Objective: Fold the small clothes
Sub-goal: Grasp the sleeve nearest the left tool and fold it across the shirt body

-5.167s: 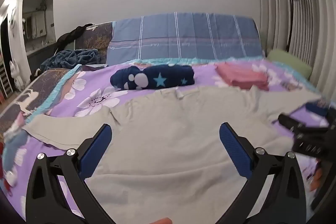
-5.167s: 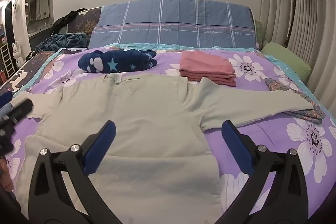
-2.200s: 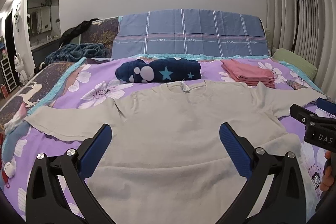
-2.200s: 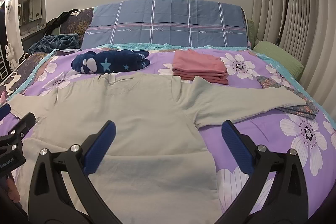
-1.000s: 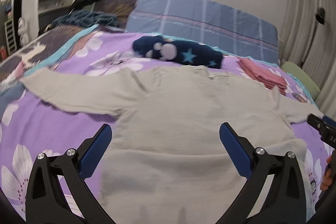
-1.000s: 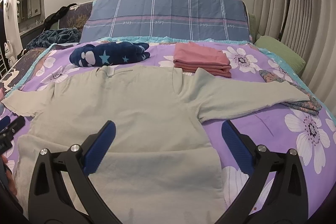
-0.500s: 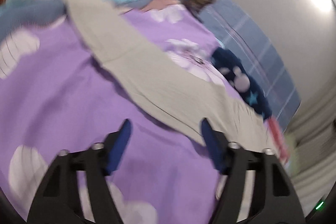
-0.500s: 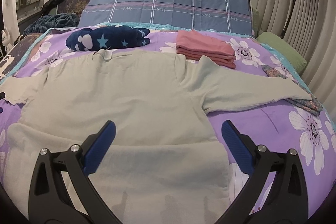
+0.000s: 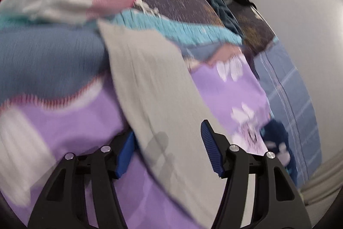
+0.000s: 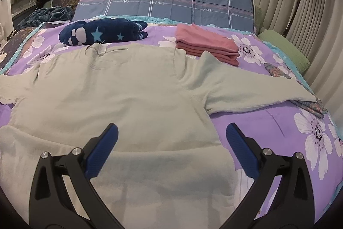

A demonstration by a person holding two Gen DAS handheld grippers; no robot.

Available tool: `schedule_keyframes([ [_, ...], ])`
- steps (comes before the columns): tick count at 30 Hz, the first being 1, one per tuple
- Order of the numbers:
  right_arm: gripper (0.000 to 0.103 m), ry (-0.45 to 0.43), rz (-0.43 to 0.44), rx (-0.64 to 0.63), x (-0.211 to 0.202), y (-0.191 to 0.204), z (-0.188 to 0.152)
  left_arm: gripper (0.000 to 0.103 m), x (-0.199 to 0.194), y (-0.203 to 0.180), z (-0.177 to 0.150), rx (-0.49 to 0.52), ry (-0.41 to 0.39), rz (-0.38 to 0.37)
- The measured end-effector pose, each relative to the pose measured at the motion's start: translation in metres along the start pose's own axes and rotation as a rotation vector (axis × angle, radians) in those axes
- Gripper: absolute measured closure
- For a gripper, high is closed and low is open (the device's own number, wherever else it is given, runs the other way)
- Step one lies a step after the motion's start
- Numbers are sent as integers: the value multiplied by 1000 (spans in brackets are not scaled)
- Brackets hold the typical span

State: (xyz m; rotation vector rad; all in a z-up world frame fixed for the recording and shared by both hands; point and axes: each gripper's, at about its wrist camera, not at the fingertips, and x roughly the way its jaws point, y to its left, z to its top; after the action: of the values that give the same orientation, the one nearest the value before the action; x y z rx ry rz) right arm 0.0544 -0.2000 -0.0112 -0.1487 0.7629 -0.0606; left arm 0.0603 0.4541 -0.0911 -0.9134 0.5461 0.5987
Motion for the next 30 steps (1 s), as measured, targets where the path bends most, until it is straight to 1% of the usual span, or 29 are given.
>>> schedule_keyframes([
  [1, 2, 3, 2, -4, 1, 1, 1, 59, 3, 2, 6, 11, -16, 13],
  [2, 2, 4, 1, -8, 2, 2, 1, 69, 6, -1, 11, 27, -21, 16],
  [3, 2, 2, 1, -13, 3, 2, 2, 90, 8, -3, 15, 33, -19, 8],
  [4, 2, 0, -1, -17, 3, 3, 3, 99, 8, -8, 19, 33, -17, -5],
  [6, 2, -7, -3, -16, 4, 2, 4, 99, -1, -22, 20, 66, -37, -37],
  [9, 2, -2, 2, 9, 10, -3, 5, 99, -29, -78, 1, 262, -53, -104],
  [10, 2, 4, 7, 19, 11, -4, 6, 99, -41, -106, -12, 350, -50, -150],
  [11, 2, 9, 15, 30, 13, -6, 6, 99, -52, -128, -26, 417, -41, -196],
  [12, 2, 14, 25, 42, 15, -7, 6, 99, -60, -150, -42, 480, -27, -243],
  [13, 2, 16, 31, 48, 15, -8, 6, 99, -72, -177, -64, 557, -6, -304],
  [15, 2, 16, 38, 55, 15, -9, 5, 99, -94, -227, -119, 720, 32, -405],
  [16, 2, 15, 39, 56, 15, -10, 5, 99, -101, -243, -142, 782, 37, -429],
  [17, 2, 15, 41, 57, 15, -11, 4, 99, -109, -264, -177, 880, 43, -457],
  [18, 2, 15, 40, 56, 14, -12, 3, 98, -114, -282, -212, 974, 55, -474],
  [19, 2, 17, 36, 56, 14, -14, 2, 94, -116, -292, -238, 1041, 67, -482],
  [20, 2, 20, 33, 57, 14, -16, 1, 90, -118, -304, -273, 1126, 81, -494],
  [21, 2, 24, 29, 61, 14, -20, 0, 71, -119, -311, -303, 1190, 91, -504],
  [22, 2, 26, 24, 65, 14, -23, -1, 53, -119, -313, -321, 1223, 95, -503],
  [24, 2, 26, 6, 75, 12, -32, -4, 43, -121, -313, -359, 1308, 107, -489],
  [26, 2, 28, -11, 83, 12, -41, -6, 38, -121, -310, -372, 1372, 120, -483],
  [27, 2, 29, -17, 90, 14, -45, -6, 35, -123, -307, -373, 1398, 125, -478],
  [28, 2, 31, -18, 97, 16, -48, -6, 34, -127, -302, -371, 1414, 125, -478],
  [30, 2, 36, 2, 109, 21, -50, -3, 31, -133, -290, -356, 1408, 116, -480],
])
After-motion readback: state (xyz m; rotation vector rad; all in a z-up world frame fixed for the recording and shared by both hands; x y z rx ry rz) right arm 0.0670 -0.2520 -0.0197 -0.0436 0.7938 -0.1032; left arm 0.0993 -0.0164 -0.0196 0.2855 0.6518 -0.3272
